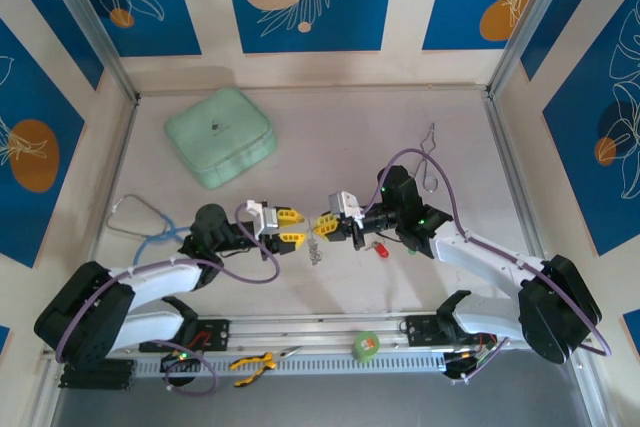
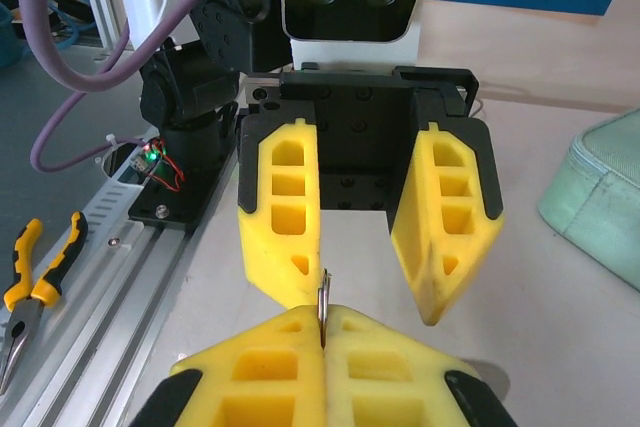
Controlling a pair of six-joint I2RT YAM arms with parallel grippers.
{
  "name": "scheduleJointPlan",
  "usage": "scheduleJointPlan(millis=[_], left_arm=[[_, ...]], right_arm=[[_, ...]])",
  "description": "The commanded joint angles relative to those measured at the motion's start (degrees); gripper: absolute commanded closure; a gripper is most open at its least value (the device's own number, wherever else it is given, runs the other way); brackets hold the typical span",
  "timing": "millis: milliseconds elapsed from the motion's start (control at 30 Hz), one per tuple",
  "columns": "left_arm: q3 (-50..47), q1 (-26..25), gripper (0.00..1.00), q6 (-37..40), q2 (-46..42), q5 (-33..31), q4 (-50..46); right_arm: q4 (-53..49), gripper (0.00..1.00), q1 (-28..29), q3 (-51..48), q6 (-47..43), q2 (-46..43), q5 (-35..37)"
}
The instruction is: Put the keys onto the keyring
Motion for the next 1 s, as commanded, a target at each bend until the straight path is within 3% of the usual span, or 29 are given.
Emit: scheduleJointPlan(millis=[0,433,967], left_arm=[[1.8,-0.7,0.61,-1.0,0.1,3.2,3.1],[1.9,-1.3,0.78,-1.0,-0.9,3.9,0.9],[1.6,-1.6,0.8,-1.2,-2.0,3.0,0.7]], right_arm=[[0.0,1.0,0.6,1.9,-0.2,0.0,0.0],[-0.9,1.0,2.3,3.3,-0.8,2.0,2.2],[-4.0,1.0,3.2,4.6,-1.3,3.9,5.1]])
